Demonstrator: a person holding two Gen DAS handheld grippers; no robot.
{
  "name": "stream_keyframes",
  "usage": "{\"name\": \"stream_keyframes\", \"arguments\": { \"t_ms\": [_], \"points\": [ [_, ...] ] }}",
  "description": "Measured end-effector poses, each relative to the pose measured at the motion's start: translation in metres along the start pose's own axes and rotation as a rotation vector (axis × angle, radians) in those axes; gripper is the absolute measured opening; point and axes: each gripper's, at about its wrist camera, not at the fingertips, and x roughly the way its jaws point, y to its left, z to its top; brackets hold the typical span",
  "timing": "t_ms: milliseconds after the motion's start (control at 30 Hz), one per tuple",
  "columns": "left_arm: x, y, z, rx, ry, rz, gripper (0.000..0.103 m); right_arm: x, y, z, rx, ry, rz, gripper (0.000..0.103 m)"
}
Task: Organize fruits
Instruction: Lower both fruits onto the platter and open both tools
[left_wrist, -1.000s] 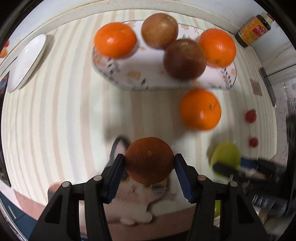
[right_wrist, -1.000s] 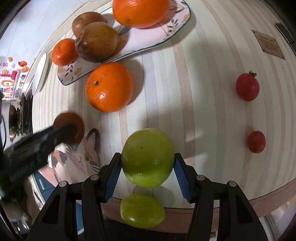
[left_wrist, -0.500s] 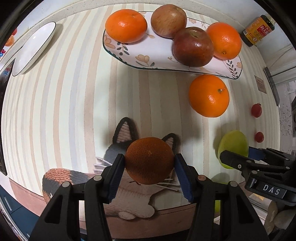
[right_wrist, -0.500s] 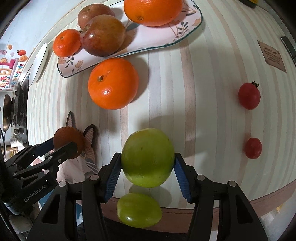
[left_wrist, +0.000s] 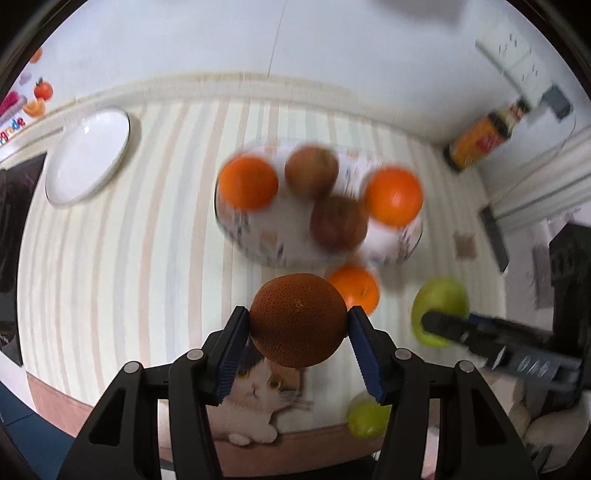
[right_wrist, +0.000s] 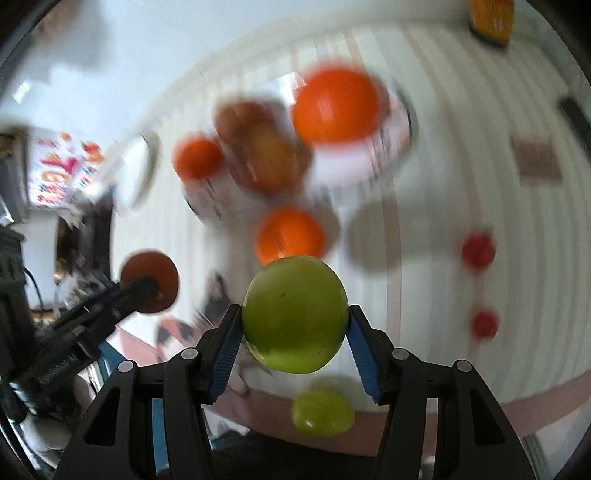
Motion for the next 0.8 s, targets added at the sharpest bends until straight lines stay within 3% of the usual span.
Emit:
{"name": "stream_keyframes", "arguments": {
  "t_ms": [167,333,533,800],
  "points": [
    [0.005,0.004,0.038,-0.059,-0.026,0.029,0.053,-0.026,0.023,0.08,-0.061,-0.096,-0.04,0.059],
    [0.041,0.02,0.056,-0.166,0.029,0.044,0.053,0.014,0.041,0.158,-0.105,-0.062,-0.128,0.059],
    [0.083,0.025,0.06,-0.232,0.113,0.068,0.053,0.067,0.034,0.191,-0.144,0.023,-0.199,0.059],
    [0.104,0.028,0.062,-0.26,0.155,0.08,0.053,0.098,0.023,0.194,-0.119,0.099,-0.191,0.059]
  ]
}}
